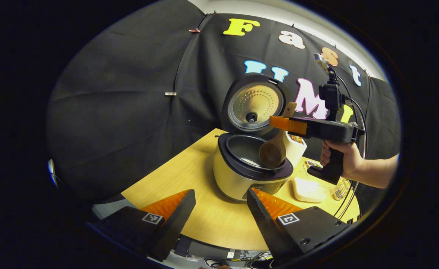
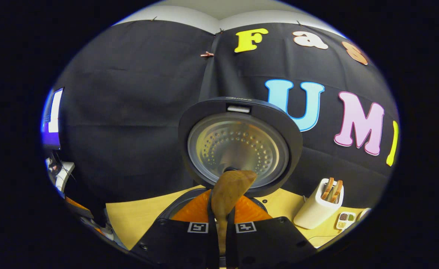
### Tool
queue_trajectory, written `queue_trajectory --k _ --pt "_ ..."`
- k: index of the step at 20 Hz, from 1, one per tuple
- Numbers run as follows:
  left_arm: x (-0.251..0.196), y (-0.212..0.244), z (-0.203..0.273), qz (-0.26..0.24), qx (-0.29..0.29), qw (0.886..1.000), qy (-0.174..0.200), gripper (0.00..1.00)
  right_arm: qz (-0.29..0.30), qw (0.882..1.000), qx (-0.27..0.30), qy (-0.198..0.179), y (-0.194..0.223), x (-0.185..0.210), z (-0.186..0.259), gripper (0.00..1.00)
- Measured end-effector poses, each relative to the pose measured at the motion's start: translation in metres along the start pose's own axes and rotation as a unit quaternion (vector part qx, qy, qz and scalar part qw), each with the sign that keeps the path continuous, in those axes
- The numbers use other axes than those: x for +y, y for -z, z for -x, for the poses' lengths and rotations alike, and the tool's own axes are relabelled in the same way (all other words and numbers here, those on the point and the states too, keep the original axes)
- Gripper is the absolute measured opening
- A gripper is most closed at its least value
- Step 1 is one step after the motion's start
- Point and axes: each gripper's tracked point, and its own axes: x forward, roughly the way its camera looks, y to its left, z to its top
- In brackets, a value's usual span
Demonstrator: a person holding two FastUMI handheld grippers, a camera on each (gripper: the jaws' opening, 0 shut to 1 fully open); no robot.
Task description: Close the left gripper, press the button to open the rice cooker; take a wooden spoon from the chopstick holder with the right hand, scoop a spoonful of rice and pour it into the rice cooker, then put the wooden spoon back into the chopstick holder.
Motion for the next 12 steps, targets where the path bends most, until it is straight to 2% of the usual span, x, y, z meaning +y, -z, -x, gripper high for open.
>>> queue_trajectory --k 7,12 --pt "-0.033 0.001 0.005 -0.001 0.004 1.000 0.027 0.96 -0.129 0.990 -0.026 0.049 -0.035 -0.060 0.038 0.12" --pt "-0.078 0.005 -0.001 0.005 0.013 0.998 0.065 0.96 -0.187 0.976 -0.042 0.104 -0.043 -0.134 0.091 0.11"
